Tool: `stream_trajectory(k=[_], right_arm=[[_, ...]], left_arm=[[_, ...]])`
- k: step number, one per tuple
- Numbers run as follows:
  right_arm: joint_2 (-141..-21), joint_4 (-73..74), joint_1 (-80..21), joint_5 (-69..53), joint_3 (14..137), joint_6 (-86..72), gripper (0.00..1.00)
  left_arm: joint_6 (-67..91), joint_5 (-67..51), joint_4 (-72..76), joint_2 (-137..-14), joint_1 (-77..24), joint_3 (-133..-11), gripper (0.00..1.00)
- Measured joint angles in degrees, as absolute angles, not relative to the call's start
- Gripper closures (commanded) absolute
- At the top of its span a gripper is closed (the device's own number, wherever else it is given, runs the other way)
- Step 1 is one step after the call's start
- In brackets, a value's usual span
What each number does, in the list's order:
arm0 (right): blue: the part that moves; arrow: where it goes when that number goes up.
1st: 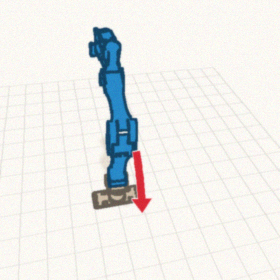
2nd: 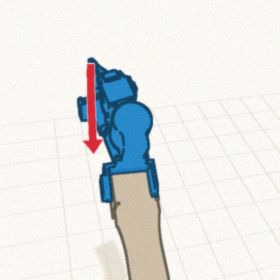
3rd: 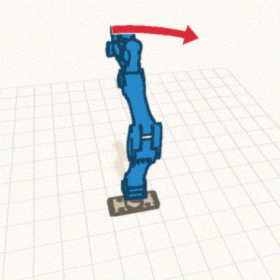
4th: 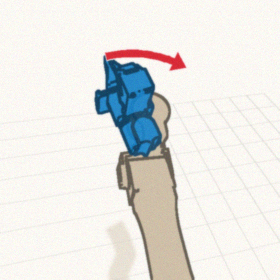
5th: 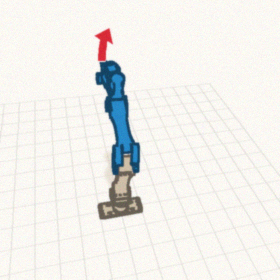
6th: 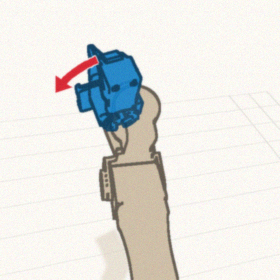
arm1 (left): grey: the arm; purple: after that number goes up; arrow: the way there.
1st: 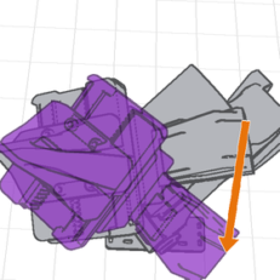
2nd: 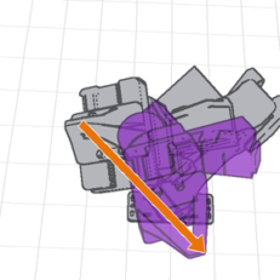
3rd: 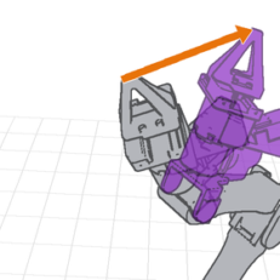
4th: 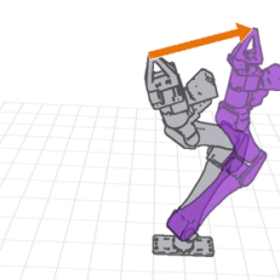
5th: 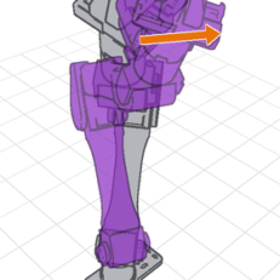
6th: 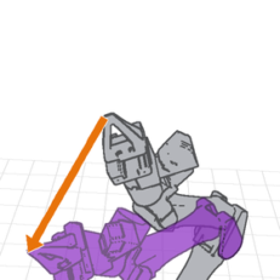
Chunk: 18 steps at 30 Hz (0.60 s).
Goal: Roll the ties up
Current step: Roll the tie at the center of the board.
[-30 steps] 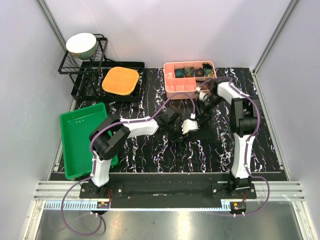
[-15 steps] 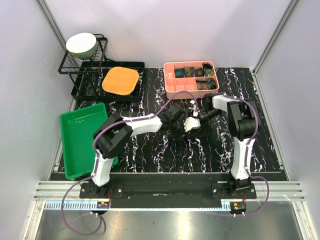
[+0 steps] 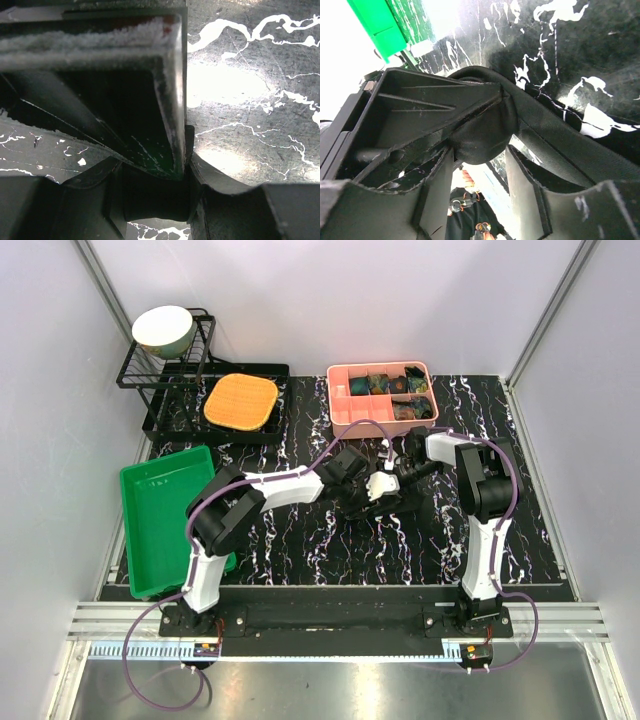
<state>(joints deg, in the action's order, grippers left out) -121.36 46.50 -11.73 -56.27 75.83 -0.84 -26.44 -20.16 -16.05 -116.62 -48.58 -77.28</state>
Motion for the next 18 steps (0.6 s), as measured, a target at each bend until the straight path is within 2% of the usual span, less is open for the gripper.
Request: stream_trajectory(k=[3,7,10,11,12,15,18], right_arm=[[-121.3,46.3,-11.7,-56.0,75.8,-1.0,0.49],[-121.3,45.9,-11.7,-56.0,75.8,-1.7,0.55],[-120.9,45.0,-11.7,-56.4,75.7,-2.7,0.79],[-120.8,44.5,-11.7,-56.8,75.6,-3.4,0.97],[-120.7,44.2,-11.7,-56.9,75.6,-3.6,1.0],[-120.4,43.5,-11.6,-56.8,75.0,-5.0,1.0],[-120.1,43.0,-11.6,-56.5,74.6,-5.0,1.0]], left_arm=[[-26.4,-20.2,-16.0,-116.6,-48.5,-77.3,0.78],[-26.3,-20.2,-15.9,-116.6,-48.4,-77.3,0.78],[-26.2,-20.1,-15.8,-116.6,-48.4,-77.3,0.76],[-26.0,-20.1,-15.7,-116.7,-48.3,-77.3,0.75],[-25.8,-20.1,-15.6,-116.7,-48.3,-77.3,0.71],[-25.0,-20.1,-15.2,-116.7,-48.2,-77.1,0.59],[-24.1,-20.4,-13.3,-116.2,-48.0,-75.7,0.52]])
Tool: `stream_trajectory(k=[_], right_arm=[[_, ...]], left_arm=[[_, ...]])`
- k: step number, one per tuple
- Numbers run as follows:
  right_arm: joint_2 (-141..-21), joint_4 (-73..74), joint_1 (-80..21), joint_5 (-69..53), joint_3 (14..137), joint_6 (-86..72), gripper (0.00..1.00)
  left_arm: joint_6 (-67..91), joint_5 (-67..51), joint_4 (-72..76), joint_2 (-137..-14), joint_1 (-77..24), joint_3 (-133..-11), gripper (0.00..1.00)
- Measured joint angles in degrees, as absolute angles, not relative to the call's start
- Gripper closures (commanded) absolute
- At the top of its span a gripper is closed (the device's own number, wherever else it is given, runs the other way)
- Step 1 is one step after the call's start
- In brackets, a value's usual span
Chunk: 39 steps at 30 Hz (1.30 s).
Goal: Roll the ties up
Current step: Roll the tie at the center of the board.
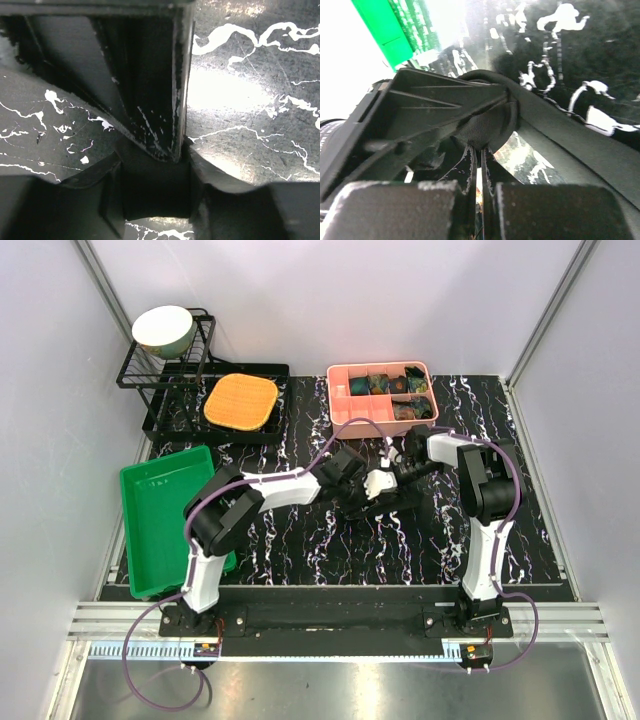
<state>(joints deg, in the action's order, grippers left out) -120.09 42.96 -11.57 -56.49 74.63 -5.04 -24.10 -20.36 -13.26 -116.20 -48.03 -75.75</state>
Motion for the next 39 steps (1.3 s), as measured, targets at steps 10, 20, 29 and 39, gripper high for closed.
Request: stream_trajectory(k=[10,20,29,39], right_arm=[[-120.0,43.9,-11.4,-50.2,74.6,-5.2,1.0],[-121.4,47.7,-11.4,-43.7,76.9,-5.3,1.0],[-122.8,50.0,-11.4,-40.9,78.6,-4.2,0.79],[-120.0,52.4,-6.6,-42.0,78.0,1.2,0.47]], left_arm=[[-20.4,-24.3,-0.2,-114.1,-46.9,-68.2,0.39],[-17.2,-29.6,7.2,-115.5,-45.6,-66.9,0.4],[-19.2,-32.5,8.3,-117.2,-45.4,-68.2,0.77],[-24.0,-28.3,1.0,-116.9,-46.7,-70.8,0.79]])
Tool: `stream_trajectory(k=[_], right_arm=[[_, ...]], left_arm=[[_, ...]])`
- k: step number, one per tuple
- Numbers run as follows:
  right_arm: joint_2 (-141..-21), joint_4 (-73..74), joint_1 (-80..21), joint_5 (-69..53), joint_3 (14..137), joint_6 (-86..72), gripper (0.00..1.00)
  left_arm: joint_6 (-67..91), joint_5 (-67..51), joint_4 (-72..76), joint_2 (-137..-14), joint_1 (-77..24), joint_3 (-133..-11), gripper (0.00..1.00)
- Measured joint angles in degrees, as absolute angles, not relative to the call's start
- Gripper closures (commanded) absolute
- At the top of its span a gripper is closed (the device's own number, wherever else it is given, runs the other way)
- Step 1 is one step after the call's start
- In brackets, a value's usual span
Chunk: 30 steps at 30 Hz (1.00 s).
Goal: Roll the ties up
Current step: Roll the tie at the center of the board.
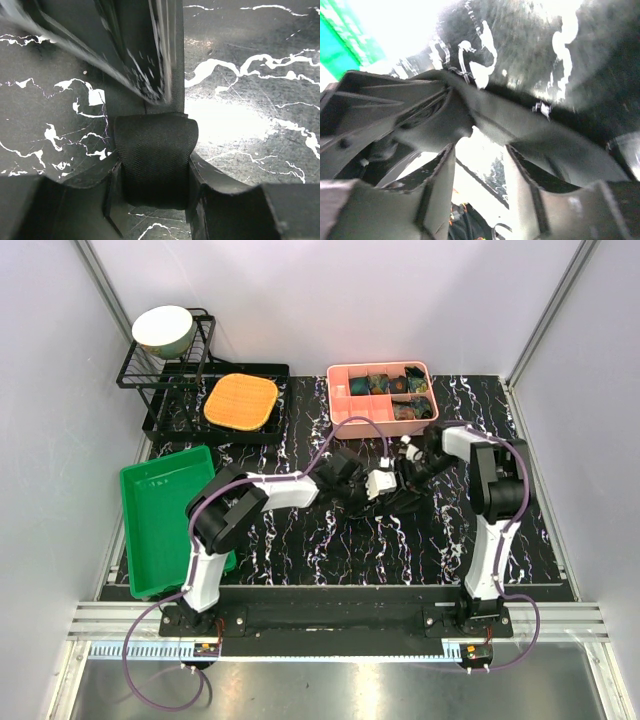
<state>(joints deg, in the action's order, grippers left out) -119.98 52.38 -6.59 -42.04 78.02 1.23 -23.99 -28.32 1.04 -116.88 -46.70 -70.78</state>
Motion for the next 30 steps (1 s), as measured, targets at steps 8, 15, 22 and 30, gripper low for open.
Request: stream_trajectory(k=[8,15,22,30], right_arm=[[-116.6,47.5,-6.2,-49.1,75.4,-0.5,0.54],[-118.1,45.7,-8.3,-50.6,75.7,-0.6,0.99],[-120.1,48.8,-8.3,-49.1,78.5,0.9,1.0],[-120.9,51.6,-9.2,-41.6,81.6,3.9,1.0]], left_arm=[[-24.5,-23.1,-6.7,-117.6,-48.4,-75.4,0.75],[-23.3,-22.3,-12.4,-119.3,-48.6,-79.7,0.7],[-21.5,-23.4,-10.3,-119.2,-48.3,-78.8,0.42],[-17.9,-31.1,0.2,-119.8,-46.5,-75.3,0.38]])
